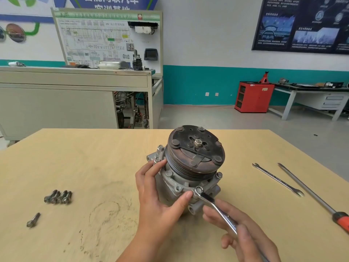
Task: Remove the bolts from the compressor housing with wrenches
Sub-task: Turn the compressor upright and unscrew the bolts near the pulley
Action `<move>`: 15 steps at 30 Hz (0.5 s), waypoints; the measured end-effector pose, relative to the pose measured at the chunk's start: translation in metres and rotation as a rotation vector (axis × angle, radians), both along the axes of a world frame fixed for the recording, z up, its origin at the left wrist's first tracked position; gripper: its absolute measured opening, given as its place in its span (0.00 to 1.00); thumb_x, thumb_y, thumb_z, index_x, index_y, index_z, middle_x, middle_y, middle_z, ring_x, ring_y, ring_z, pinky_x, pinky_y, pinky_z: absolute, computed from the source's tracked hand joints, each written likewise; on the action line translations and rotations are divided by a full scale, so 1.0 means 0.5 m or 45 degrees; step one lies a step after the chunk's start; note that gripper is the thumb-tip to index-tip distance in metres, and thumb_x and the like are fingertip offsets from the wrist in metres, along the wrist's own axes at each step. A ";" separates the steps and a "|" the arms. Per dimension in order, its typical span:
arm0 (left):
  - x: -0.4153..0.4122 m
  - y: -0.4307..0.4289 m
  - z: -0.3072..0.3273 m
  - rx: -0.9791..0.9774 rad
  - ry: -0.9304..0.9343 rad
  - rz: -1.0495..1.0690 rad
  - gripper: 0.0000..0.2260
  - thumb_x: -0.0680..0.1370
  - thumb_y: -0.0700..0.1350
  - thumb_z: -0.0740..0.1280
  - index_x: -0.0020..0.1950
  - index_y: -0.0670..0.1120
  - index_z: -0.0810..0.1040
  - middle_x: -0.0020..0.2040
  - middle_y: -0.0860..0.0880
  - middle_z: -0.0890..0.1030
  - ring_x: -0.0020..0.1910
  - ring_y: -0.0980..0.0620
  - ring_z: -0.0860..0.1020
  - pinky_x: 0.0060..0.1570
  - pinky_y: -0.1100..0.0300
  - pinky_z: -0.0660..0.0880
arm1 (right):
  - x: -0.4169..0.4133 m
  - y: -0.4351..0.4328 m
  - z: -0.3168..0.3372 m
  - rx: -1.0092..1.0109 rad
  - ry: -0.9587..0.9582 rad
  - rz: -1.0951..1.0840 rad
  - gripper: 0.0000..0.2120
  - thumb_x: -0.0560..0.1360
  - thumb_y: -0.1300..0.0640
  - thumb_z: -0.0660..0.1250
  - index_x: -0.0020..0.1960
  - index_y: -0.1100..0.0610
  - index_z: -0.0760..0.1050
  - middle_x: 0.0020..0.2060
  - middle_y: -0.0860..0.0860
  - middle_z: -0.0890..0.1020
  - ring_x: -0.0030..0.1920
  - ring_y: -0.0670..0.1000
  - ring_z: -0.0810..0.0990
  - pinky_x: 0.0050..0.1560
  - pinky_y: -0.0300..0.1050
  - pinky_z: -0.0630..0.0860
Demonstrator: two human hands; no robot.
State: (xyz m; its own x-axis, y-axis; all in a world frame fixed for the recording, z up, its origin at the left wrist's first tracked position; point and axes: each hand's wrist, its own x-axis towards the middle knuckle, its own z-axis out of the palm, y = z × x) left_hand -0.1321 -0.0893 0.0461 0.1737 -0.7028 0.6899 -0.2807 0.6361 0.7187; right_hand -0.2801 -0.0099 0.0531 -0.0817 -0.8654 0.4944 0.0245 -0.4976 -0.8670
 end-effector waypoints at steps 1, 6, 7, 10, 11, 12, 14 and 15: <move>0.000 0.000 0.000 -0.003 0.005 -0.001 0.29 0.63 0.59 0.72 0.62 0.68 0.67 0.63 0.49 0.67 0.69 0.55 0.64 0.66 0.72 0.59 | 0.001 0.002 0.012 0.018 -0.001 -0.008 0.17 0.68 0.49 0.60 0.52 0.31 0.76 0.44 0.47 0.86 0.45 0.49 0.84 0.30 0.34 0.71; -0.004 0.000 -0.001 -0.008 -0.011 0.017 0.27 0.64 0.59 0.71 0.61 0.65 0.68 0.63 0.48 0.67 0.69 0.56 0.64 0.66 0.73 0.59 | -0.032 -0.034 0.026 0.257 -0.297 0.132 0.14 0.62 0.55 0.61 0.39 0.48 0.85 0.31 0.61 0.83 0.27 0.56 0.80 0.23 0.35 0.67; -0.004 0.001 -0.002 -0.006 -0.013 0.019 0.26 0.65 0.58 0.71 0.61 0.61 0.69 0.63 0.47 0.67 0.69 0.55 0.64 0.66 0.72 0.59 | -0.044 -0.051 0.030 0.309 -0.356 0.199 0.10 0.58 0.52 0.67 0.35 0.54 0.84 0.26 0.62 0.80 0.23 0.55 0.77 0.22 0.35 0.66; -0.004 0.001 -0.003 0.020 0.011 -0.002 0.24 0.66 0.58 0.69 0.61 0.55 0.70 0.64 0.48 0.67 0.70 0.54 0.64 0.68 0.68 0.60 | -0.076 -0.116 0.055 0.449 -0.355 0.414 0.23 0.43 0.43 0.77 0.30 0.58 0.81 0.19 0.58 0.73 0.21 0.50 0.70 0.22 0.37 0.67; -0.004 0.002 -0.003 0.027 0.018 -0.010 0.24 0.66 0.58 0.69 0.61 0.55 0.70 0.64 0.48 0.67 0.70 0.53 0.64 0.69 0.67 0.60 | -0.085 -0.134 0.064 0.479 -0.351 0.489 0.23 0.43 0.44 0.78 0.30 0.59 0.81 0.20 0.58 0.73 0.21 0.50 0.69 0.22 0.37 0.67; -0.004 0.002 -0.003 0.030 0.023 -0.015 0.24 0.66 0.58 0.69 0.61 0.55 0.70 0.64 0.48 0.67 0.70 0.52 0.64 0.69 0.64 0.61 | -0.094 -0.146 0.072 0.477 -0.327 0.572 0.22 0.44 0.45 0.78 0.30 0.59 0.81 0.21 0.58 0.75 0.21 0.50 0.70 0.23 0.36 0.68; -0.003 0.003 -0.001 0.034 0.032 -0.019 0.24 0.66 0.58 0.69 0.61 0.56 0.70 0.64 0.48 0.67 0.70 0.51 0.64 0.70 0.59 0.63 | -0.108 -0.159 0.085 0.487 -0.320 0.714 0.19 0.51 0.46 0.77 0.34 0.59 0.82 0.25 0.60 0.79 0.21 0.49 0.71 0.26 0.35 0.69; -0.002 0.004 0.000 0.038 0.035 -0.019 0.25 0.66 0.58 0.69 0.61 0.57 0.70 0.64 0.49 0.67 0.70 0.51 0.64 0.70 0.56 0.64 | -0.114 -0.158 0.083 0.474 -0.401 0.811 0.17 0.58 0.47 0.75 0.38 0.60 0.83 0.28 0.60 0.81 0.21 0.48 0.72 0.29 0.36 0.68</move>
